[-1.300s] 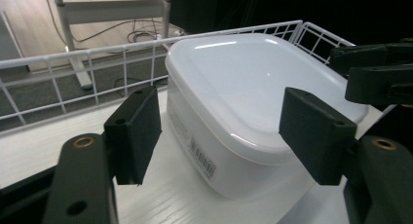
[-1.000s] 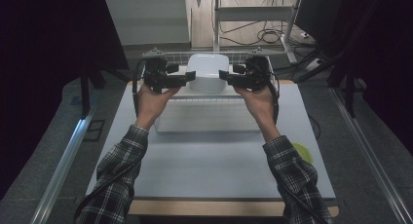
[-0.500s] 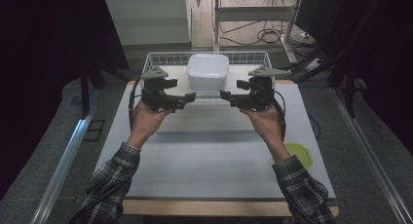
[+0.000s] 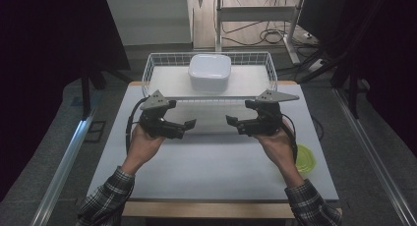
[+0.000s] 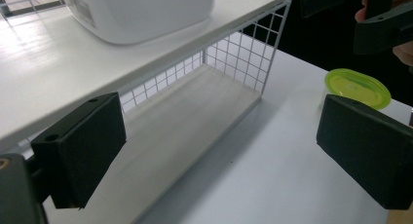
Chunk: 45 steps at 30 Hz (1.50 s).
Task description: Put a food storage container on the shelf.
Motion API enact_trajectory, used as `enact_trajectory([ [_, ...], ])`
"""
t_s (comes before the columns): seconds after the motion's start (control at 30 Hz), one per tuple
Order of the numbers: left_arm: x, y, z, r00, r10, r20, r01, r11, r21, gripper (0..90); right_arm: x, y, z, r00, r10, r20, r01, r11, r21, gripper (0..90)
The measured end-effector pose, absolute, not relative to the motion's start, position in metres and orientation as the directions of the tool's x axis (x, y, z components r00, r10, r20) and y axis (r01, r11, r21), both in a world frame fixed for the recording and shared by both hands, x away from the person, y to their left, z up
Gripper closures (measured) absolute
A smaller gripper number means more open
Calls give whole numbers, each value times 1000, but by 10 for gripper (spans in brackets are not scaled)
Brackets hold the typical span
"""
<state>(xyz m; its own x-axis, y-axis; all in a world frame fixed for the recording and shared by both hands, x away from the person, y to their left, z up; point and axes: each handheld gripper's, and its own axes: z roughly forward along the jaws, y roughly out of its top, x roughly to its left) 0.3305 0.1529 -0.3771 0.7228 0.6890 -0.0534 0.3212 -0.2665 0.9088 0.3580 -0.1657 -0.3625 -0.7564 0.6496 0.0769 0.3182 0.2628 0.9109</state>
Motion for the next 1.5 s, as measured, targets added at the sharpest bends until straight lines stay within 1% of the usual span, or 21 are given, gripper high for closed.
enact_trajectory([
  [0.27, 308, 157, -397, 737, 675, -31, 291, -275, 916, 41, 340, -180, -378, -756, 652, 60, 311, 278, 909, 81],
  [0.4, 301, 161, -410, 737, 675, -30, 288, -274, 917, 49, 334, -189, -387, -747, 660, 79, 327, 262, 908, 65],
  [0.47, 301, 163, -416, 738, 674, -41, 301, -274, 914, 53, 332, -192, -393, -748, 659, 84, 336, 266, 904, 59],
  [0.57, 299, 165, -420, 734, 677, -46, 303, -266, 915, 54, 329, -195, -401, -755, 651, 82, 322, 260, 910, 59],
  [0.6, 298, 166, -423, 739, 671, -67, 311, -250, 917, 54, 329, -195, -401, -755, 651, 82, 322, 260, 910, 59],
  [0.63, 295, 168, -428, 750, 658, -71, 311, -256, 915, 55, 325, -195, -405, -758, 649, 72, 317, 268, 910, 61],
  [0.73, 288, 169, -436, 753, 656, -51, 305, -280, 910, 55, 320, -197, -412, -758, 649, 72, 313, 264, 913, 63],
  [0.83, 279, 170, -444, 753, 656, -49, 311, -290, 905, 56, 314, -198, -418, -754, 652, 80, 318, 255, 913, 63],
  [1.03, 267, 176, -462, 741, 669, -66, 334, -281, 900, 54, 305, -200, -428, -750, 654, 98, 343, 257, 903, 64],
  [1.27, 255, 181, -484, 720, 689, -84, 360, -266, 894, 45, 291, -202, -446, -745, 662, 81, 349, 282, 894, 66],
  [1.5, 242, 184, -493, 711, 701, -49, 353, -296, 888, 39, 280, -203, -460, -752, 658, 38, 332, 329, 884, 64],
])
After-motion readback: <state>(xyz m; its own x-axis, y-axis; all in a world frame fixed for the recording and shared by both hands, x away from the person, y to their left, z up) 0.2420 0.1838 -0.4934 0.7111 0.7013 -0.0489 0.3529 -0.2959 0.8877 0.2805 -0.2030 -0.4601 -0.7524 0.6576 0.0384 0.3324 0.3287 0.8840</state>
